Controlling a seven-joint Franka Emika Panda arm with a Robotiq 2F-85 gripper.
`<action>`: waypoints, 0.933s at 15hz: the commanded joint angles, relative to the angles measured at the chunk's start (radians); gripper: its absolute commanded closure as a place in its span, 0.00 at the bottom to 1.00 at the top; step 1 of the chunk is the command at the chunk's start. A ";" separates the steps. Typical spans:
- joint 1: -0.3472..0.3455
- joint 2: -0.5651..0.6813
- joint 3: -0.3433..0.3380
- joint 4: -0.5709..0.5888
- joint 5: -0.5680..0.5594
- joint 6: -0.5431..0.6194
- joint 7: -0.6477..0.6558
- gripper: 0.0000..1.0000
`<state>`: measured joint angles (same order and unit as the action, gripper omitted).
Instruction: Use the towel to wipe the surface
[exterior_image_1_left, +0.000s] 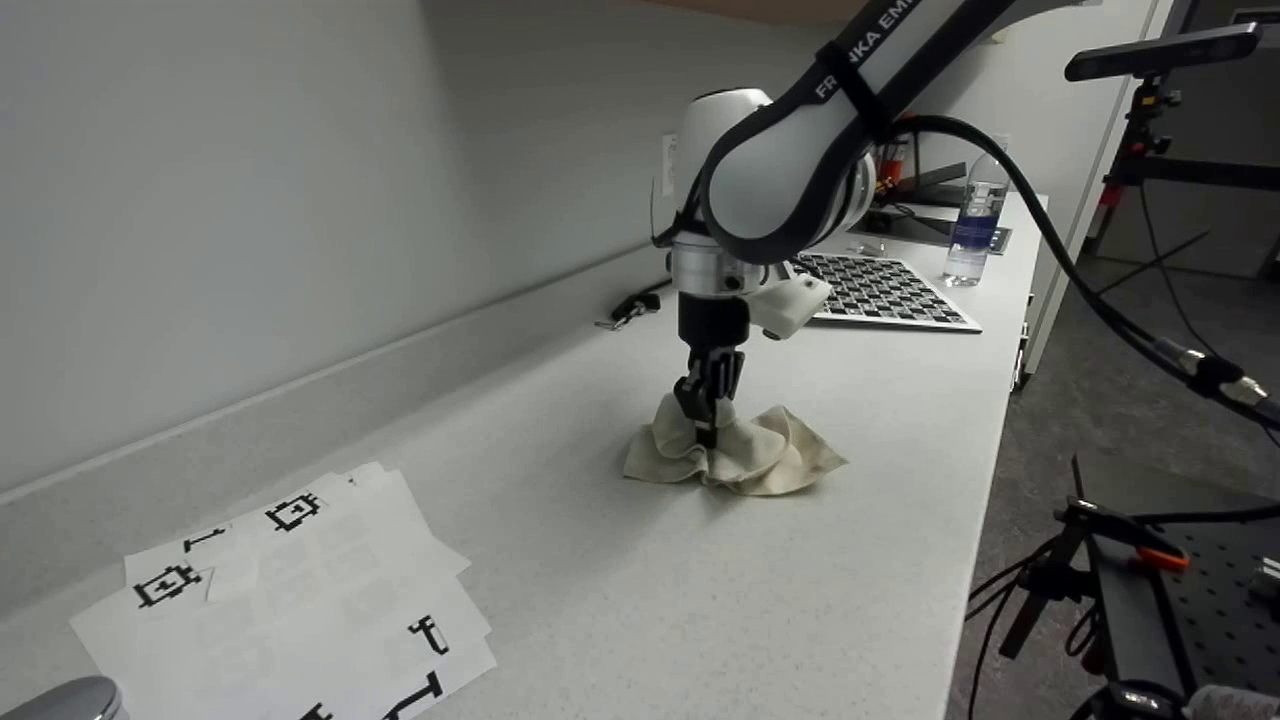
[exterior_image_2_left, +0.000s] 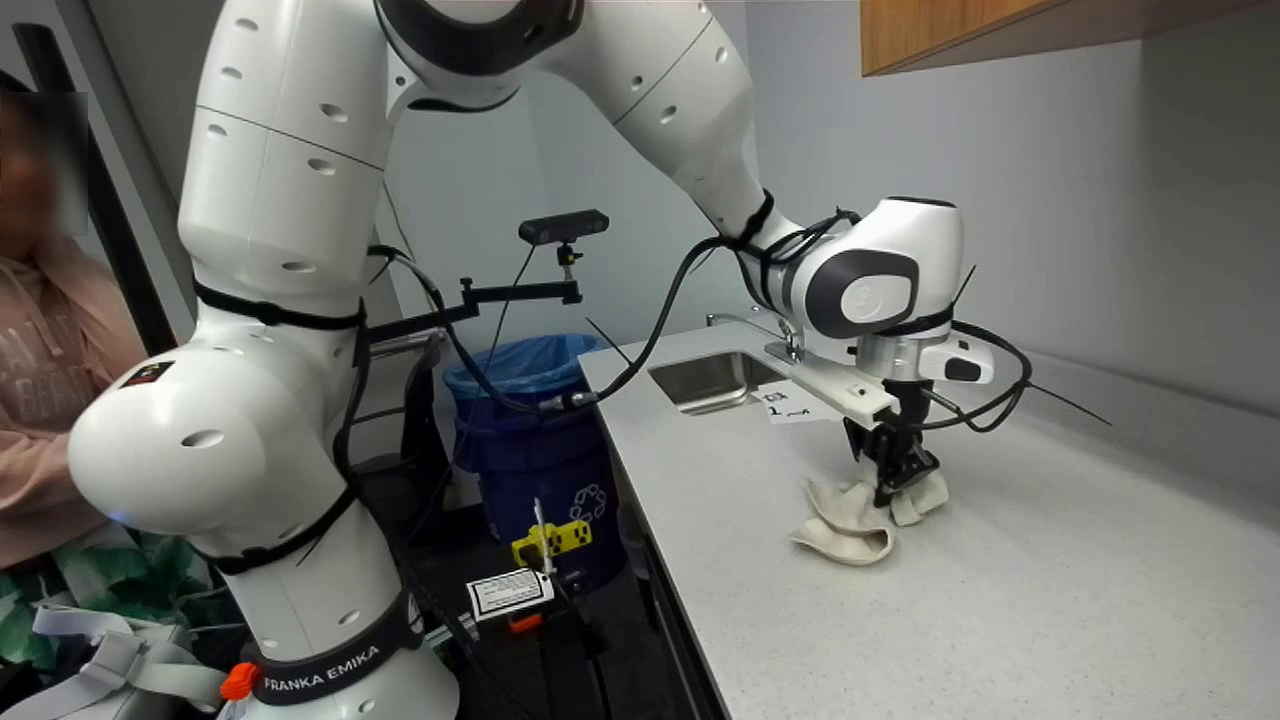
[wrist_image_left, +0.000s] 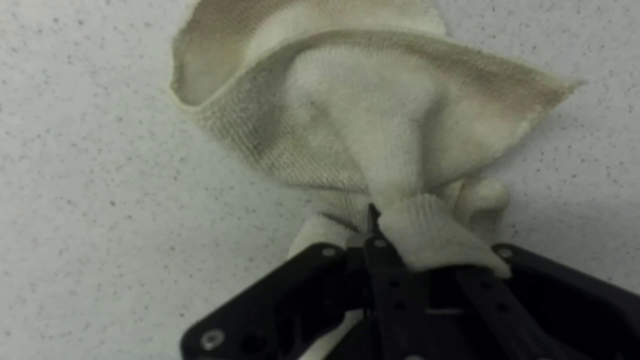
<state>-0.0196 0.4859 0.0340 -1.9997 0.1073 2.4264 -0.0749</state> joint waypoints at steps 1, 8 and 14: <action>0.060 -0.007 0.002 -0.009 -0.075 0.061 0.022 0.98; 0.197 0.065 -0.006 0.076 -0.271 0.088 0.078 0.98; 0.228 0.151 0.058 0.172 -0.268 0.127 0.025 0.98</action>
<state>0.2132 0.5741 0.0521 -1.8988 -0.1715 2.5290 -0.0170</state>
